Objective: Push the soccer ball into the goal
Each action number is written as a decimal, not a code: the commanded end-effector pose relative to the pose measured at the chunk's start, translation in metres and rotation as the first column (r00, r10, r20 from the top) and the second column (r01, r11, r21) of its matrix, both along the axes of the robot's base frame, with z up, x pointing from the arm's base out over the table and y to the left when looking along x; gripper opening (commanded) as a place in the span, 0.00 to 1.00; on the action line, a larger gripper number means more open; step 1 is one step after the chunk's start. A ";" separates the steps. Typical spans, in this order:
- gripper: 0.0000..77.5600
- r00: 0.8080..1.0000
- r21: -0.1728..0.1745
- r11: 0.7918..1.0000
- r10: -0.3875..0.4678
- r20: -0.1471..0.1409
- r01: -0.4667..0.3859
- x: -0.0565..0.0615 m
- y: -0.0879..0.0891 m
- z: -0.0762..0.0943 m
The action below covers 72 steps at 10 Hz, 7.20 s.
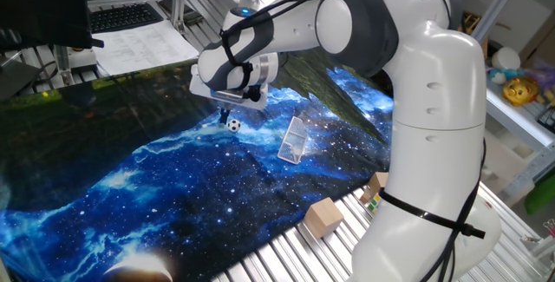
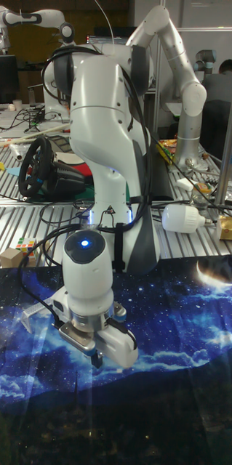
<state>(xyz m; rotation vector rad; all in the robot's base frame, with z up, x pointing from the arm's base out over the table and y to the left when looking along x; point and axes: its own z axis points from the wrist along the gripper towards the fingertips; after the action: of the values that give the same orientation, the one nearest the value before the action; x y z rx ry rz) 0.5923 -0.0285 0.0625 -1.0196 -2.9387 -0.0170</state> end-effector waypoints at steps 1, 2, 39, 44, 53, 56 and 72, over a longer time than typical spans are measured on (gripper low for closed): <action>0.00 0.999 -0.031 0.999 -0.043 0.010 0.043 0.001 0.000 0.001; 0.00 0.997 -0.026 0.997 -0.074 0.009 0.075 0.001 0.000 0.001; 0.00 0.999 -0.069 0.997 0.047 0.008 -0.046 -0.028 -0.042 0.010; 0.00 0.999 -0.068 0.997 0.038 -0.012 -0.038 -0.039 -0.054 0.008; 0.00 0.995 -0.141 0.986 0.076 -0.059 -0.084 -0.070 -0.072 0.004; 0.00 0.994 -0.208 0.974 0.079 -0.072 -0.092 -0.081 -0.083 0.001; 0.00 0.986 -0.237 0.963 0.096 -0.136 -0.126 -0.093 -0.092 -0.003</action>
<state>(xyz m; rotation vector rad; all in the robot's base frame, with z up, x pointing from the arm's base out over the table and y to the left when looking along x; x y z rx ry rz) 0.4988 -0.1197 0.0584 -0.8394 -2.9279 0.4046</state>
